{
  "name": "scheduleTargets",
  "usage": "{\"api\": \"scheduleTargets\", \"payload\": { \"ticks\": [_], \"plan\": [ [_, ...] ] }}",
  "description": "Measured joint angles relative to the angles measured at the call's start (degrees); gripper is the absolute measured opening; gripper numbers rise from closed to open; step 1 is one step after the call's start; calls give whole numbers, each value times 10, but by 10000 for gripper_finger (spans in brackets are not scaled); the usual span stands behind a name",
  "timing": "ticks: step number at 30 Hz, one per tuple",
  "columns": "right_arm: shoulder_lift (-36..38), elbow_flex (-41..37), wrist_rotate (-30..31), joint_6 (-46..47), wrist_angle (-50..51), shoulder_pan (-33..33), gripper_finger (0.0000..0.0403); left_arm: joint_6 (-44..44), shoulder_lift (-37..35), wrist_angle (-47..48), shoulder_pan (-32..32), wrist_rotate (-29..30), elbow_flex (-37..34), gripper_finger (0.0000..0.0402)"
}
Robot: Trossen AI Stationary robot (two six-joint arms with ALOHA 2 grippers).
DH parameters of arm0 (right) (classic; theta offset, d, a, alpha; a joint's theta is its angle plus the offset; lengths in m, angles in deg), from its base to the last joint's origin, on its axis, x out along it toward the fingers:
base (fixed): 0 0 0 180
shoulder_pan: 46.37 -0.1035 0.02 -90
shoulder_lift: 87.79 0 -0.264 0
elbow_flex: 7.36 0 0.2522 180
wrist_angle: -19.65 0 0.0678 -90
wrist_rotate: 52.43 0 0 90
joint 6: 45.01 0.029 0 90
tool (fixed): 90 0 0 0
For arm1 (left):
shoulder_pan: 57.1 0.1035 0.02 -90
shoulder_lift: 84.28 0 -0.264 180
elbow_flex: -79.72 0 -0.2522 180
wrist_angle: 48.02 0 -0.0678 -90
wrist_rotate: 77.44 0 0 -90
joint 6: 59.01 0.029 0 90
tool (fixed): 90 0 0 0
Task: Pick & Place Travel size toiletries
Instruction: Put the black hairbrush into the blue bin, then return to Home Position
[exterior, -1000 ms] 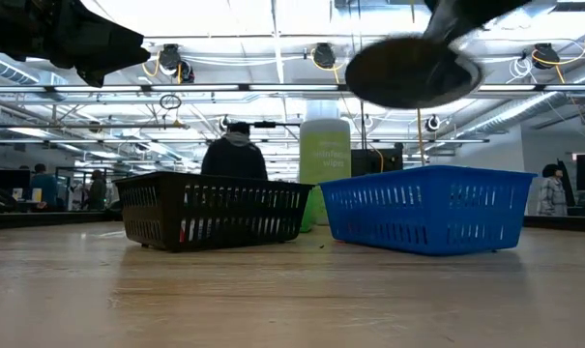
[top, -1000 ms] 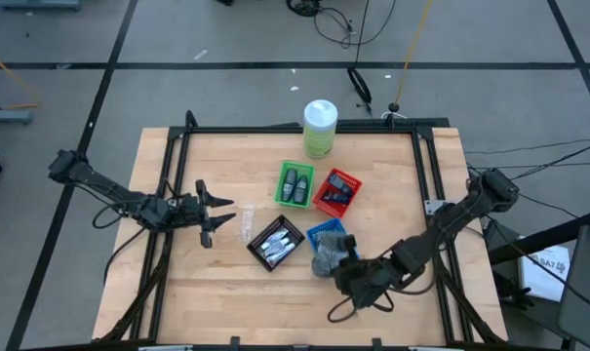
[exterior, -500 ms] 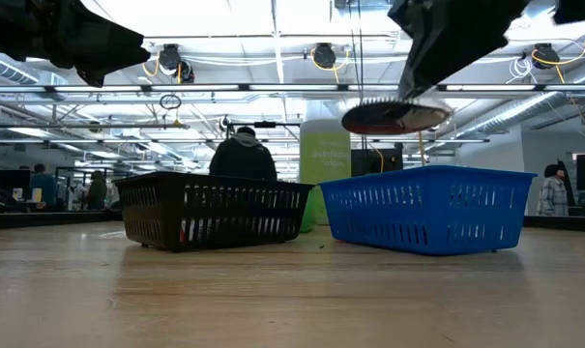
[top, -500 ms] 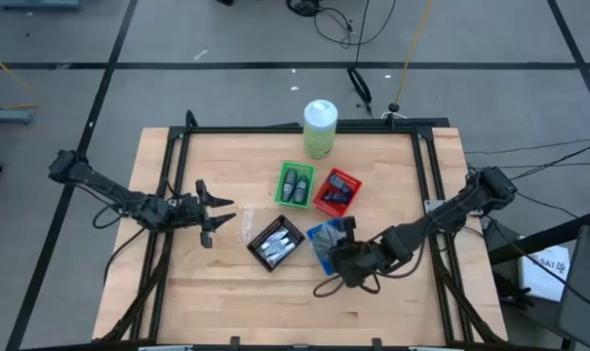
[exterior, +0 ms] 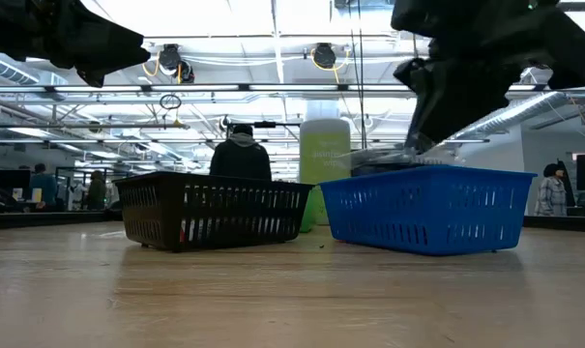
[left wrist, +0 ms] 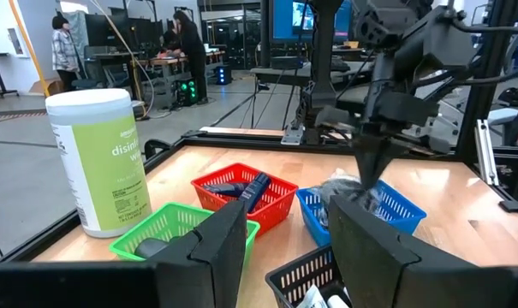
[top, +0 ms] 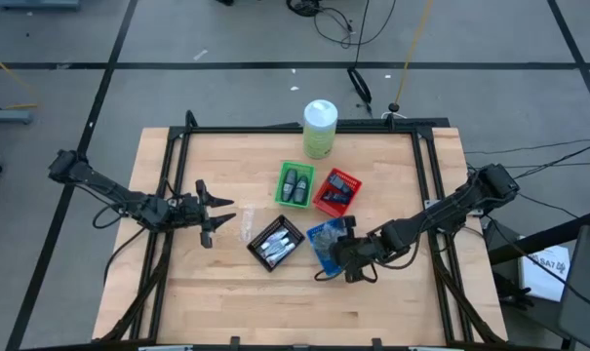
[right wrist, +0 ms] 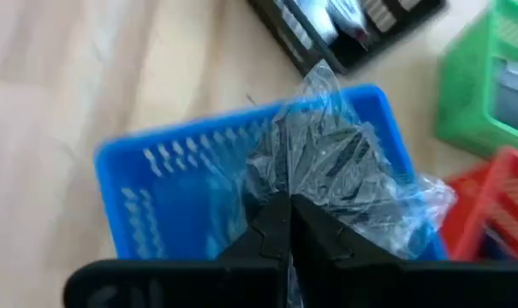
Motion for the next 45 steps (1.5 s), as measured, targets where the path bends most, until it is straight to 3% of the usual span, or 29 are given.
{"api": "scheduleTargets", "payload": {
  "ticks": [8, 16, 27, 34, 41, 45],
  "plan": [
    [4, -66, -14, 25, -60, 5, 0, 0, 0, 0, 0, 0, 0, 163],
    [6, -74, -13, 41, -67, 5, 7, 0, 0, 0, 0, 0, 0, 164],
    [44, -75, -12, 39, -93, 4, 58, 0, 0, 0, 0, 0, 0, 163],
    [110, -75, -13, 52, -92, 1, 120, 0, 0, 0, 0, 0, 0, 163],
    [235, -75, -14, 68, -88, 1, 158, 0, 0, 0, 0, 0, 0, 163],
    [320, -75, -68, 96, -65, 1, 162, 0, 0, 0, 0, 0, 0, 163]
  ]
}}
